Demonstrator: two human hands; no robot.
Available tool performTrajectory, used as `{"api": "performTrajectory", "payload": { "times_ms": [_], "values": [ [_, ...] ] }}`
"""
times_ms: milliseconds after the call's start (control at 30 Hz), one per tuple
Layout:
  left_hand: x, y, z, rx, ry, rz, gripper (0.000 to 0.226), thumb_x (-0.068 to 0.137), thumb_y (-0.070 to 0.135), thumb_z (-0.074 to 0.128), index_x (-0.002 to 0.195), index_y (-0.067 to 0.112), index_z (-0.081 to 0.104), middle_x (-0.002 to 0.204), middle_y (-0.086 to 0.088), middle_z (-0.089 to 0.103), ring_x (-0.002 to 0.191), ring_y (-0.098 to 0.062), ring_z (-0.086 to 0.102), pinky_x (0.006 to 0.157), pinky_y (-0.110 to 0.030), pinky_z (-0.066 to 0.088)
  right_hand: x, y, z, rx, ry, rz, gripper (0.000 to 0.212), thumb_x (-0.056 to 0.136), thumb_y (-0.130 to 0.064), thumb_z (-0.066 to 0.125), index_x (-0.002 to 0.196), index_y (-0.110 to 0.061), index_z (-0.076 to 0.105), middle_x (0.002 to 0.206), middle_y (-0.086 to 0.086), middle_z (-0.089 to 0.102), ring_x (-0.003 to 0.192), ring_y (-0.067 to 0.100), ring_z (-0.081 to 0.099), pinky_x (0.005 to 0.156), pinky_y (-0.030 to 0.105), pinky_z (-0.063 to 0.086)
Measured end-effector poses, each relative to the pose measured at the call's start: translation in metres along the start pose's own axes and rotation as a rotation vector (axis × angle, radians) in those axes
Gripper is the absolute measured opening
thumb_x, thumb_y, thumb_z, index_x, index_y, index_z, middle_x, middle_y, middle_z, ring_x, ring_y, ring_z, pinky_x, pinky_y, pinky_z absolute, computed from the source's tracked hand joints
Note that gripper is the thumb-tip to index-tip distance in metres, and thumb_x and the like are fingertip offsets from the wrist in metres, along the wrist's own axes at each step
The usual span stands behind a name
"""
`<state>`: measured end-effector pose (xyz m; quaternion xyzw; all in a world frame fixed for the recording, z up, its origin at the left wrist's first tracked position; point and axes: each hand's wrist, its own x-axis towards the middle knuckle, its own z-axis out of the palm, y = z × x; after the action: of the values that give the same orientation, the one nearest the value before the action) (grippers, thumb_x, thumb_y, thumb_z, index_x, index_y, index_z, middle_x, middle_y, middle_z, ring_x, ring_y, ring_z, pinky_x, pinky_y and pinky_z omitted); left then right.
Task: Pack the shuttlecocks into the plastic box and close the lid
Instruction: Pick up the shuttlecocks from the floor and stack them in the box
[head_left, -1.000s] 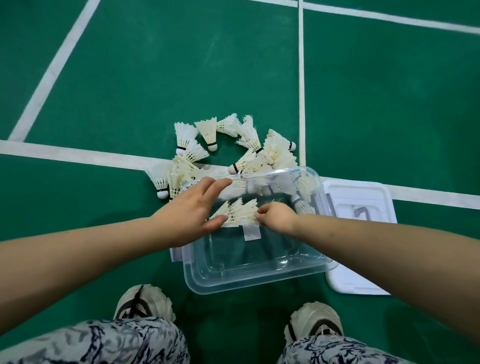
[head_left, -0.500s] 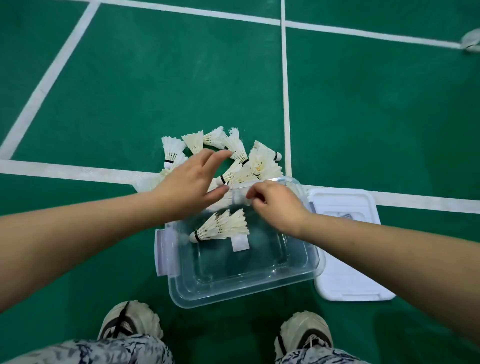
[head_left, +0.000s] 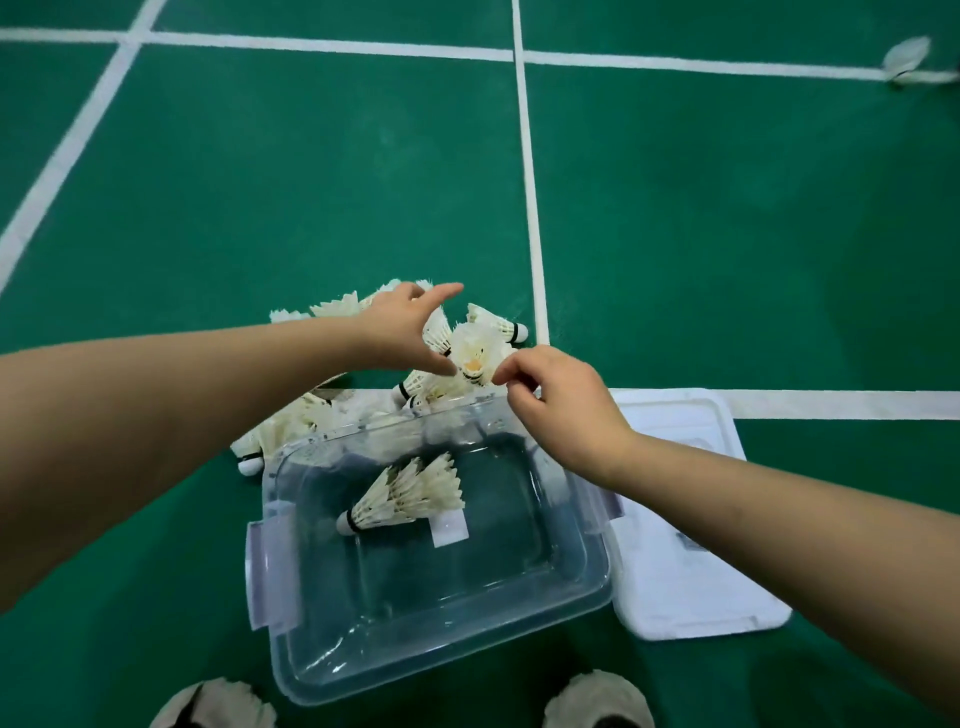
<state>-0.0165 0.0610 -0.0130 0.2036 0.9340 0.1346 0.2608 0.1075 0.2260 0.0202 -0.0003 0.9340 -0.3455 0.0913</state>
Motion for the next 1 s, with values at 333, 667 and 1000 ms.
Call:
{"api": "performTrajectory", "payload": {
  "times_ms": [333, 667, 1000],
  "values": [
    [0.026, -0.003, 0.044, -0.421, -0.227, -0.222, 0.038, 0.08, 0.018, 0.061, 0.116, 0.021, 0.049, 0.142, -0.012, 0.023, 0.116, -0.035, 0.041, 0.088, -0.047, 0.047, -0.008, 0.014, 0.018, 0.01, -0.071, -0.01, 0.022, 0.087, -0.013, 0.047, 0.099, -0.018, 0.065, 0.104, 0.001, 0.062, 0.095, 0.019, 0.055, 0.084, 0.036, 0.046],
    [0.029, 0.004, 0.054, -0.209, -0.196, -0.083, 0.062, 0.082, 0.036, 0.061, 0.136, 0.021, 0.033, 0.135, -0.012, 0.023, 0.123, -0.028, 0.037, 0.105, -0.033, 0.031, -0.009, 0.018, 0.022, 0.005, -0.041, -0.057, 0.019, 0.085, -0.011, 0.051, 0.095, -0.015, 0.067, 0.099, 0.001, 0.064, 0.093, 0.02, 0.056, 0.082, 0.033, 0.045],
    [0.033, 0.01, 0.05, -0.026, -0.202, 0.006, 0.037, 0.076, 0.044, 0.055, 0.11, 0.039, 0.043, 0.115, -0.008, 0.055, 0.111, -0.028, 0.044, 0.09, -0.031, 0.036, -0.009, 0.018, 0.024, -0.034, -0.052, -0.078, 0.018, 0.084, -0.011, 0.051, 0.093, -0.015, 0.067, 0.097, 0.002, 0.064, 0.092, 0.019, 0.054, 0.079, 0.028, 0.04]
  ]
}}
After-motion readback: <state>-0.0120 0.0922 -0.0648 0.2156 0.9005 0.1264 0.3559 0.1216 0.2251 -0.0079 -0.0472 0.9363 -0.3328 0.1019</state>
